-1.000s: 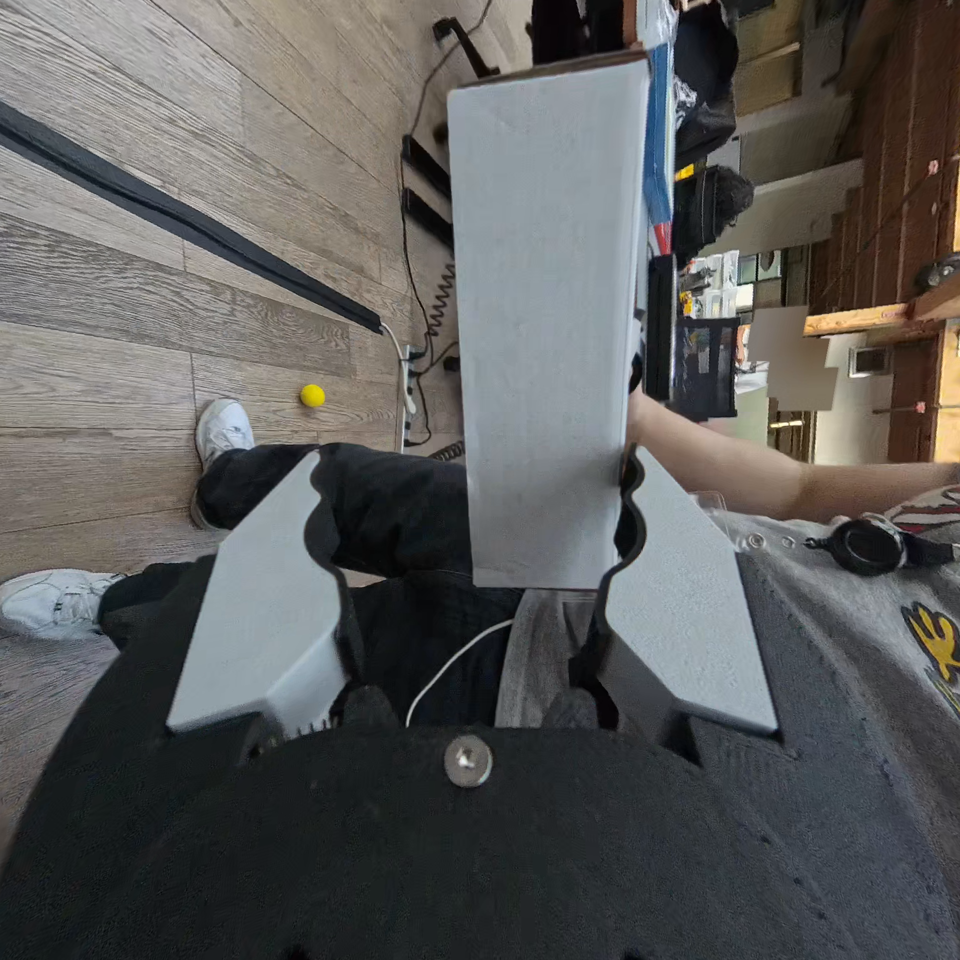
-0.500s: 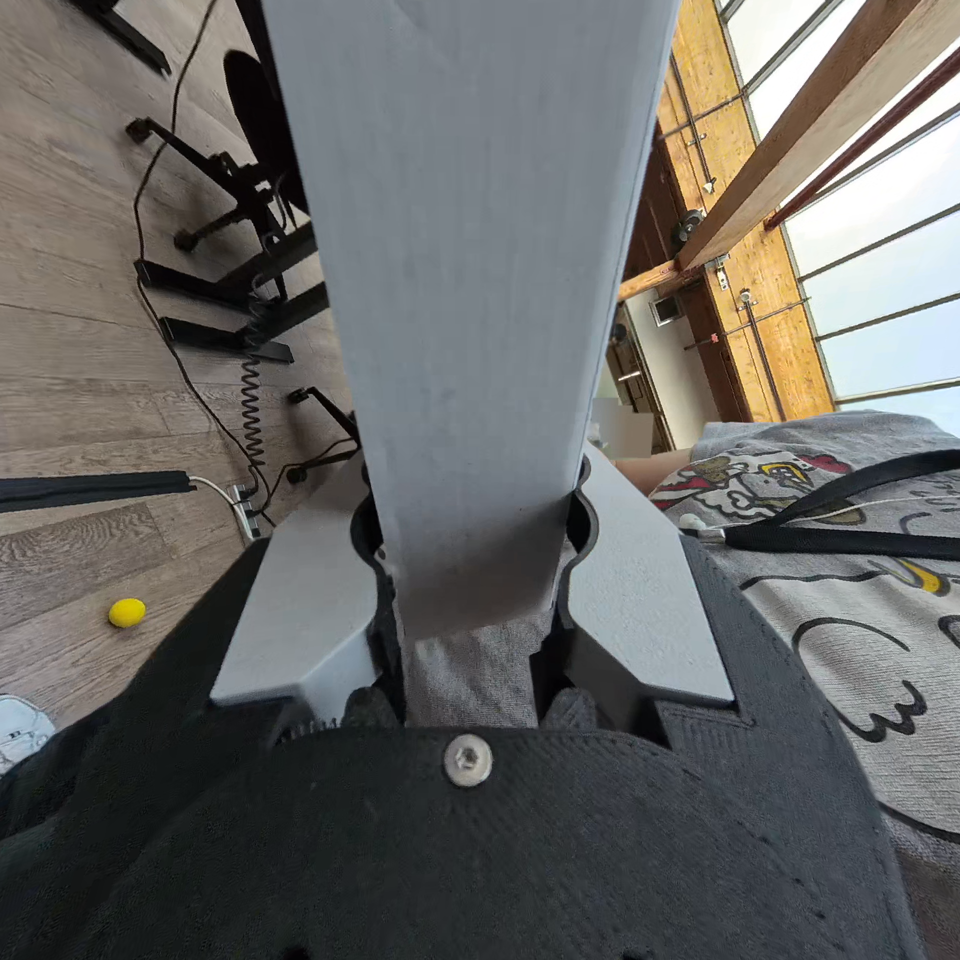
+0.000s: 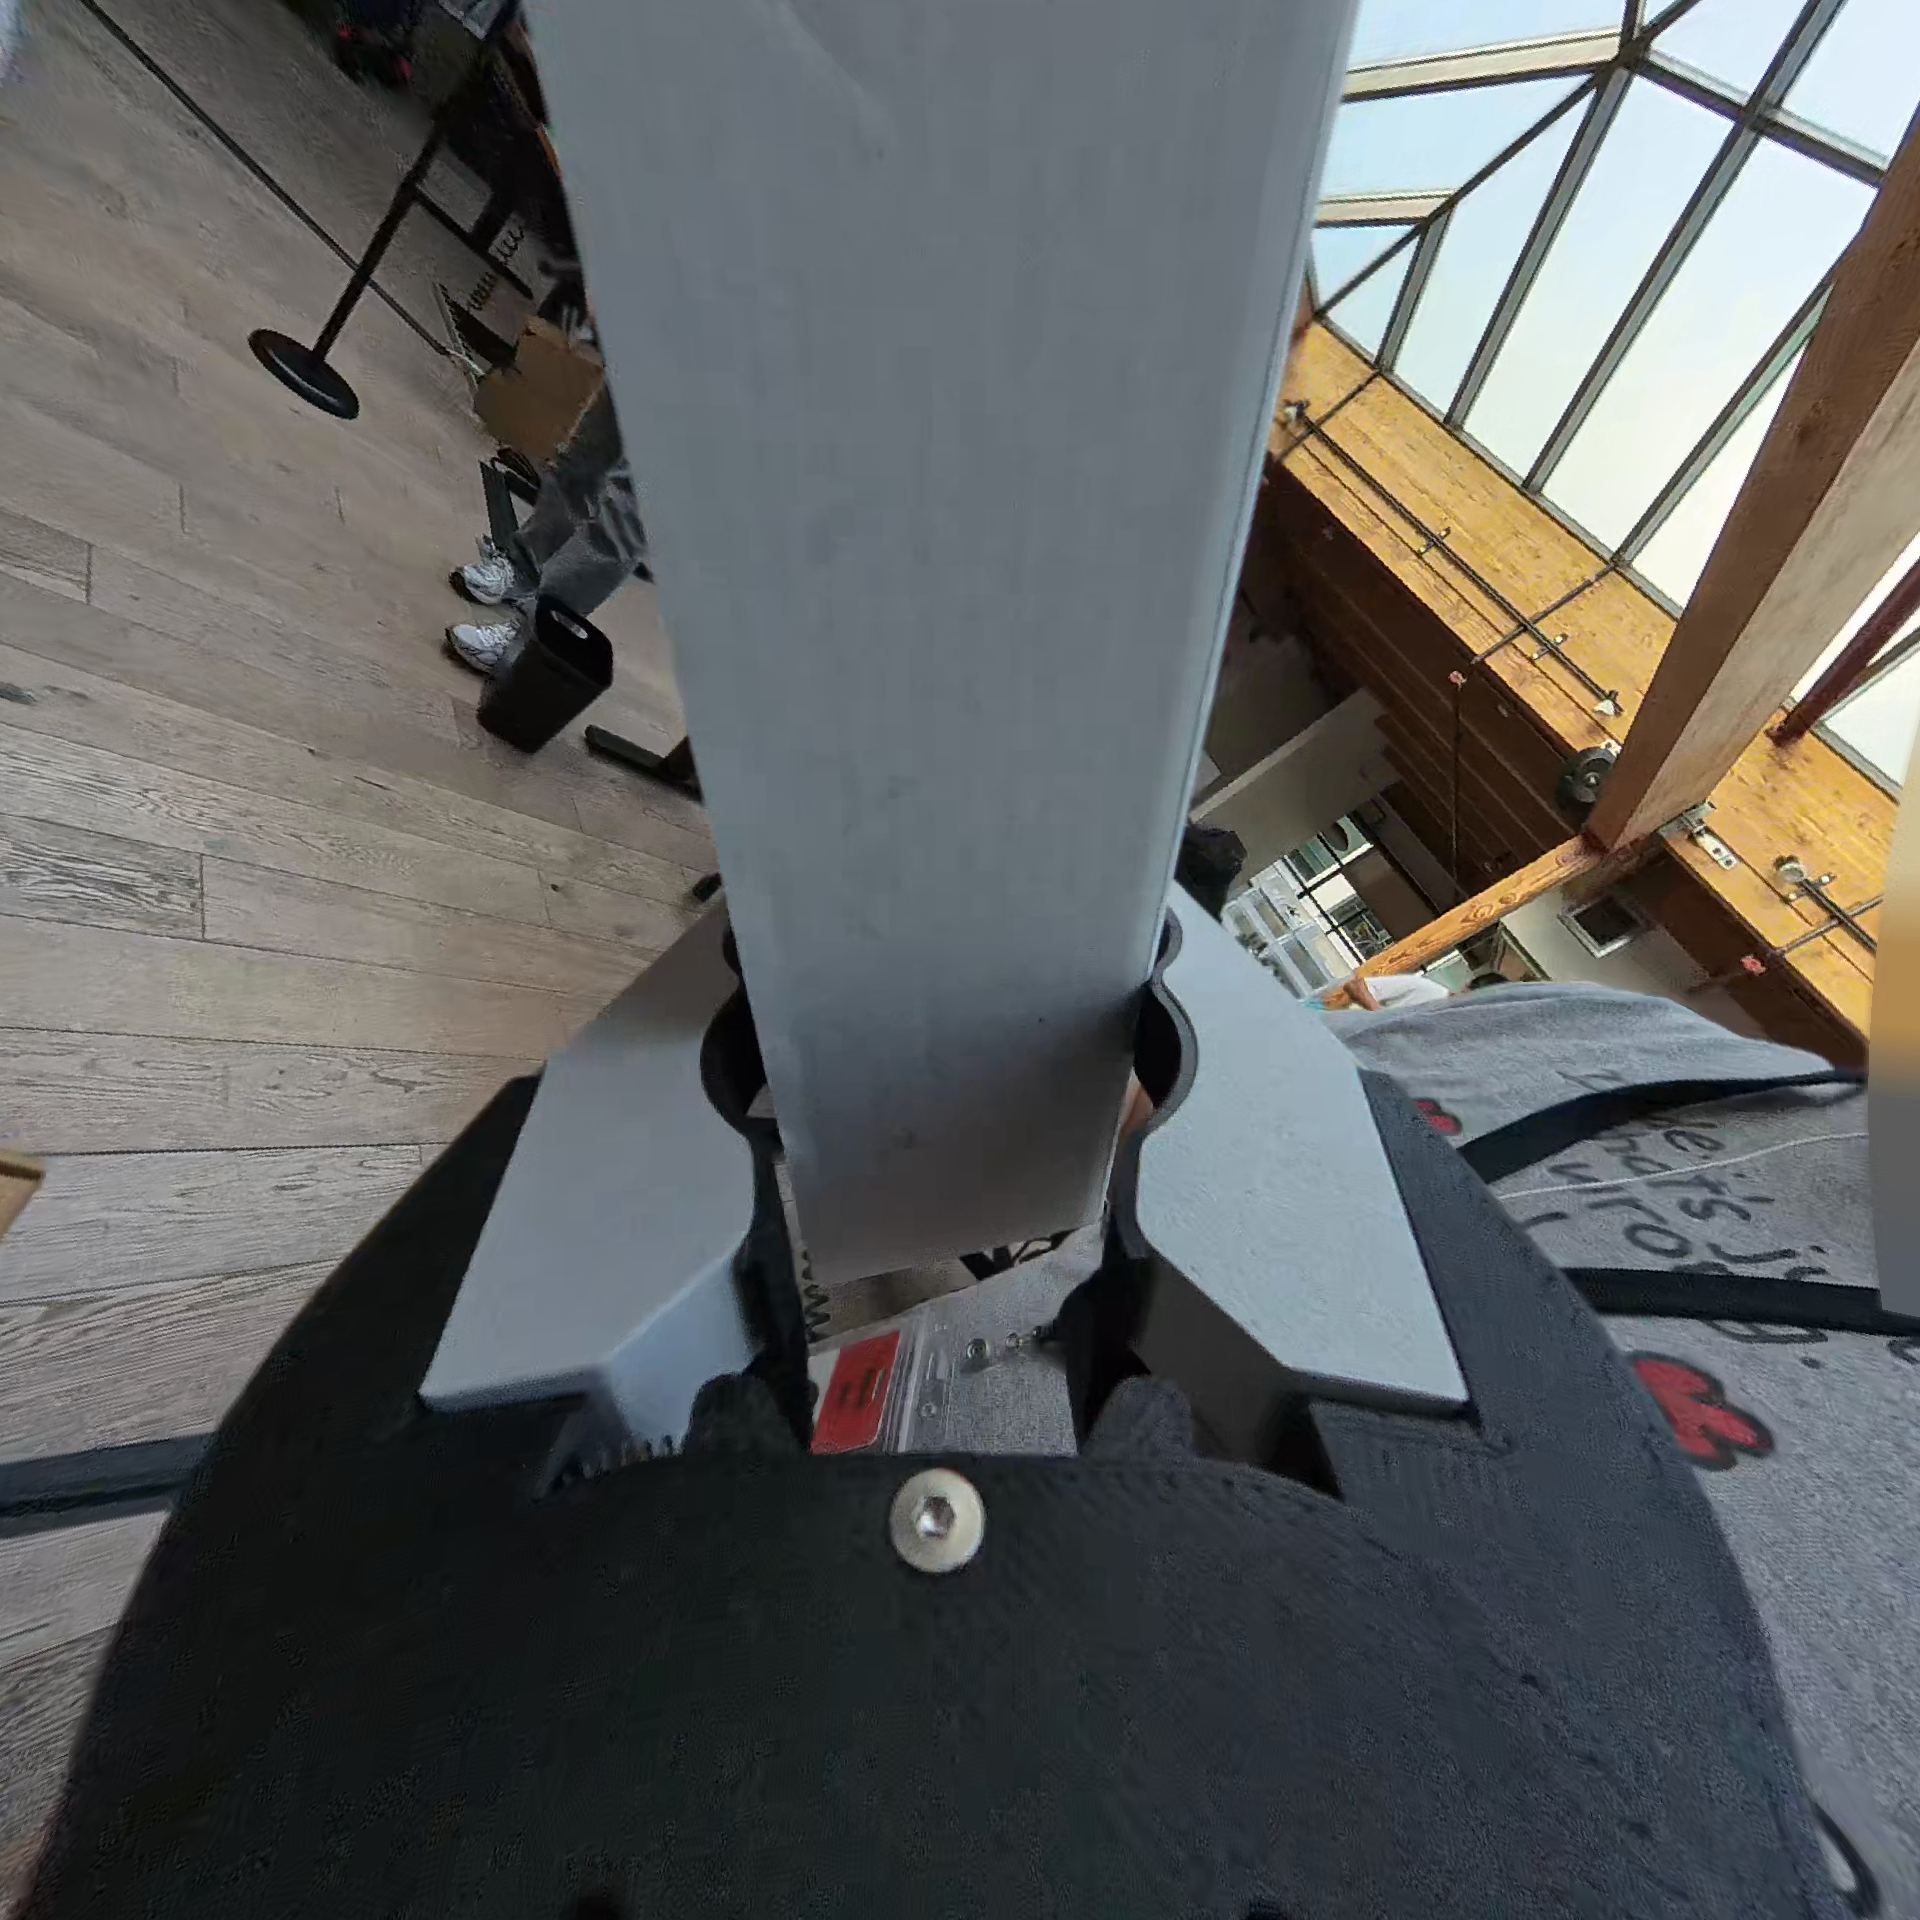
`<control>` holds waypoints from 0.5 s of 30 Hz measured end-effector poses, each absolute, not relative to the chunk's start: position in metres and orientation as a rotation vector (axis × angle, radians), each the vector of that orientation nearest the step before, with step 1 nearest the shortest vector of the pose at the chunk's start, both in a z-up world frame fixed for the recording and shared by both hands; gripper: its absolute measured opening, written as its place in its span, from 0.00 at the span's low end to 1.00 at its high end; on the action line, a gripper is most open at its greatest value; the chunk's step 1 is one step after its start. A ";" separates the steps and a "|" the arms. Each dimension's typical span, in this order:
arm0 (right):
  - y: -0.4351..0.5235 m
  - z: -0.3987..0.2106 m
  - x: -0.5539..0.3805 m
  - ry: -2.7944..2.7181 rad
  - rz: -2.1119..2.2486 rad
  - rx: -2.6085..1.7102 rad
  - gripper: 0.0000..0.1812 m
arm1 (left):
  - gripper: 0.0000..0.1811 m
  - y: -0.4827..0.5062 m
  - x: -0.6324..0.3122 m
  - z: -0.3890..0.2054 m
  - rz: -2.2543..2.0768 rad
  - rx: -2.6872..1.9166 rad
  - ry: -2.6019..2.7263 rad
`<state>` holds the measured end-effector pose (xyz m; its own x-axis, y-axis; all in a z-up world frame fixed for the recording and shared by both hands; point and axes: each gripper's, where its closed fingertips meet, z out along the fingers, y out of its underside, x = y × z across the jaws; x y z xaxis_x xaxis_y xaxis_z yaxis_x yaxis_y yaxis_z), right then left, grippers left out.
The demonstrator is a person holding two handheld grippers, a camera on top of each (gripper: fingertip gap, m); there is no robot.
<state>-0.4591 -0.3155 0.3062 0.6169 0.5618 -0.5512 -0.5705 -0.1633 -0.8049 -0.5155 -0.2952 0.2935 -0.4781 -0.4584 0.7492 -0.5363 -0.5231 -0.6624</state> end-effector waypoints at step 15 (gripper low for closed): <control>-0.239 0.357 -0.298 -0.215 1.311 -1.797 0.40 | 0.39 -0.259 -0.337 0.348 2.324 1.860 -1.389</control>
